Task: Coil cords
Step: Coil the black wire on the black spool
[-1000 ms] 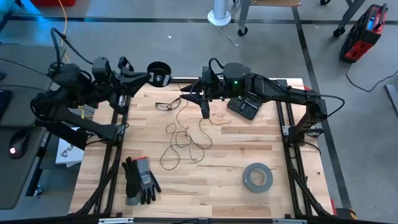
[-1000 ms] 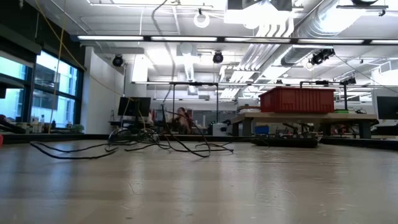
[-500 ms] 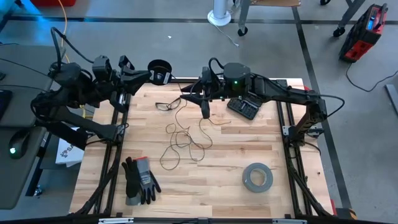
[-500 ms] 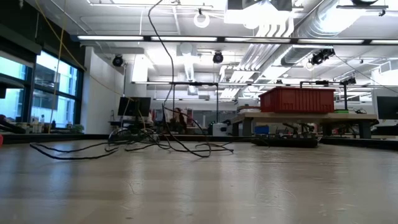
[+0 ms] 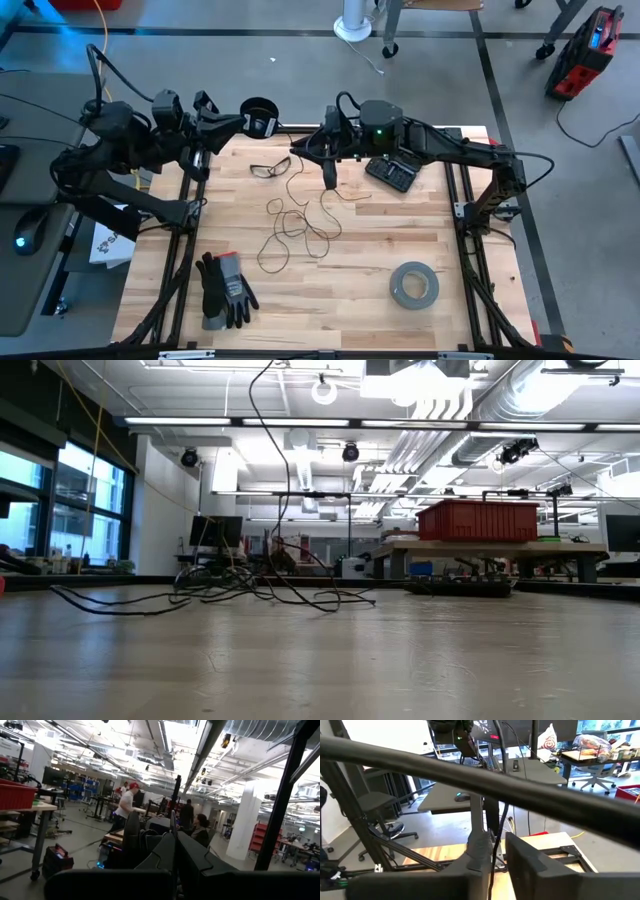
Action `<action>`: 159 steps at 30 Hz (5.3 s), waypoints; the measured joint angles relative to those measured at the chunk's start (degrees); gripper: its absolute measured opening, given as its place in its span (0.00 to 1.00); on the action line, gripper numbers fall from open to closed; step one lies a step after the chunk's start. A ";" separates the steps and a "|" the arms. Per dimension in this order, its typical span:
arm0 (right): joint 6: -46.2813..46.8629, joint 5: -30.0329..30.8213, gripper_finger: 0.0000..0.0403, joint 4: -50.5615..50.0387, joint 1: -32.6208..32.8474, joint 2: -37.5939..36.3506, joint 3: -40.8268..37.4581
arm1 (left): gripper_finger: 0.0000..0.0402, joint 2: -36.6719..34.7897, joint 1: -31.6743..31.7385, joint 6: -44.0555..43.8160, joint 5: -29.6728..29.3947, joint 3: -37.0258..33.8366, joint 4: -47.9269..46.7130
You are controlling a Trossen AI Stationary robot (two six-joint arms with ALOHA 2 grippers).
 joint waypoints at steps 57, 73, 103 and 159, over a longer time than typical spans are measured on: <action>1.22 -1.79 0.18 -2.32 -0.11 0.02 0.00 | 0.00 -1.22 0.00 0.55 -0.95 0.00 0.04; 0.76 -3.74 0.01 -1.10 0.59 0.04 0.00 | 0.00 -1.04 0.00 -0.06 -2.28 -0.02 0.98; -1.20 -0.48 0.00 33.89 6.18 8.51 0.02 | 0.00 4.73 1.88 -35.24 2.41 -0.02 2.97; -3.29 6.98 0.03 7.84 -2.38 -0.40 0.00 | 0.00 -5.33 4.85 11.32 -9.22 -0.04 -29.03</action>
